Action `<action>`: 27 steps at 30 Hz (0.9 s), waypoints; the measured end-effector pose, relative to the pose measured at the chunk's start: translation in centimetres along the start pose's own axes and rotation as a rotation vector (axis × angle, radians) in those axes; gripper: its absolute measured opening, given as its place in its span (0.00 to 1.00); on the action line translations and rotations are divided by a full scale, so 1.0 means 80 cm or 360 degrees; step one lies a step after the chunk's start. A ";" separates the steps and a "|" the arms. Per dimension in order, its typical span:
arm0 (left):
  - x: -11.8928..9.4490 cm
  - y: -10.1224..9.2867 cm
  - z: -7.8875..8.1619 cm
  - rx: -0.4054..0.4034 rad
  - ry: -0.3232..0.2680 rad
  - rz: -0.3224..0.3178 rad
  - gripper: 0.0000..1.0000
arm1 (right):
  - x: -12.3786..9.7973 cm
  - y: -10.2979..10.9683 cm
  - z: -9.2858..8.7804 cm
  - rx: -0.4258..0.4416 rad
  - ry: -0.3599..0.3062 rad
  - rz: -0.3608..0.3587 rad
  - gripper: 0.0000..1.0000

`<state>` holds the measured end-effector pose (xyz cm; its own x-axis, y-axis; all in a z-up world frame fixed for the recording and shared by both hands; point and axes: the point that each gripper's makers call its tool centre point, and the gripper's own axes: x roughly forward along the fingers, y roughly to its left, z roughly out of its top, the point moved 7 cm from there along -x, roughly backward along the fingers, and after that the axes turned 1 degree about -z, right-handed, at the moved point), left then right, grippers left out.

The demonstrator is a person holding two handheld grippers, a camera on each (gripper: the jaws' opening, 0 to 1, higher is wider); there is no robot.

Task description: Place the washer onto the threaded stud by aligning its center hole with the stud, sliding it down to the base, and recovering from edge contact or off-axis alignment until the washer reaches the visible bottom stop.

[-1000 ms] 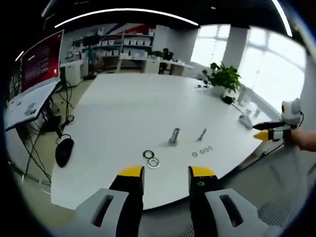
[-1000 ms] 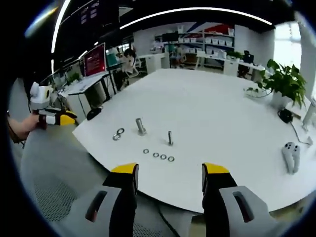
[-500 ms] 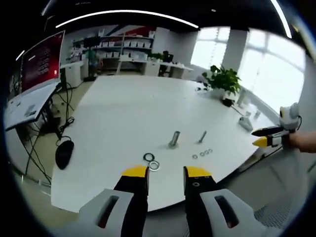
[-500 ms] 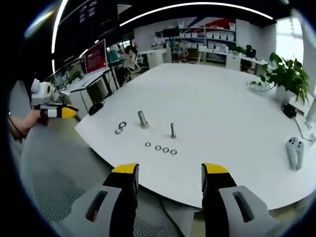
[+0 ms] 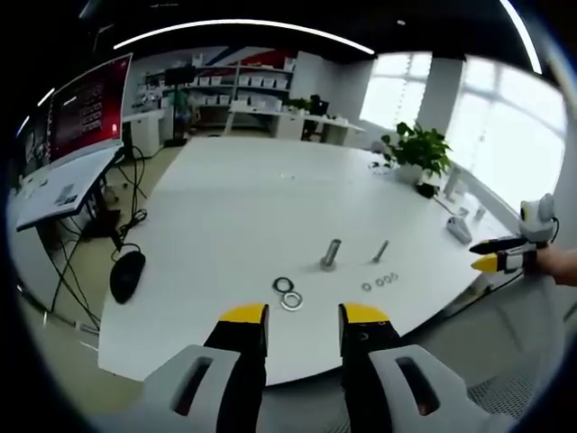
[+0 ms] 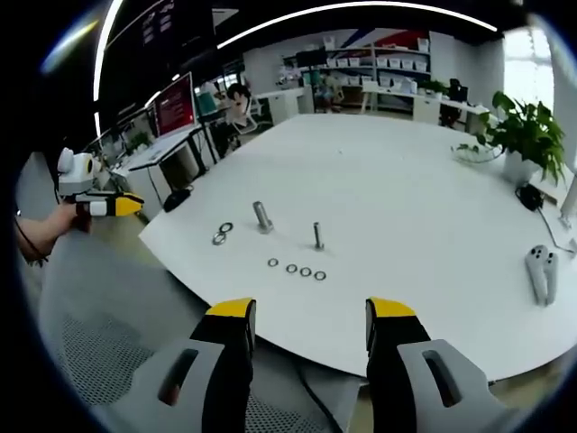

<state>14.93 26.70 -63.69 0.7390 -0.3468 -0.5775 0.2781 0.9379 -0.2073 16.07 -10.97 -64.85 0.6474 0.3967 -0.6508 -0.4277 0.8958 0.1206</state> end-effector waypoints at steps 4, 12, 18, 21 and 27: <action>0.001 -0.001 -0.003 0.0008 0.0033 -0.0004 0.31 | 0.001 0.003 -0.002 -0.0021 0.0029 0.0023 0.50; -0.003 0.007 -0.003 -0.0032 0.0004 0.0055 0.31 | 0.001 0.004 -0.002 -0.0001 0.0005 0.0035 0.51; -0.002 0.005 -0.003 -0.0024 0.0014 0.0046 0.31 | 0.001 0.005 -0.001 -0.0006 0.0001 0.0057 0.51; -0.001 0.004 -0.006 -0.0018 0.0040 0.0049 0.31 | 0.001 0.005 -0.003 0.0001 0.0011 0.0062 0.51; 0.001 0.004 -0.007 0.0007 0.0089 0.0061 0.32 | 0.001 0.005 -0.001 0.0014 0.0002 0.0072 0.51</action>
<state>14.74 26.97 -64.25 0.7138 -0.3096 -0.6282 0.2529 0.9504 -0.1811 15.93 -10.61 -64.94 0.6269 0.4364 -0.6454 -0.4507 0.8789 0.1565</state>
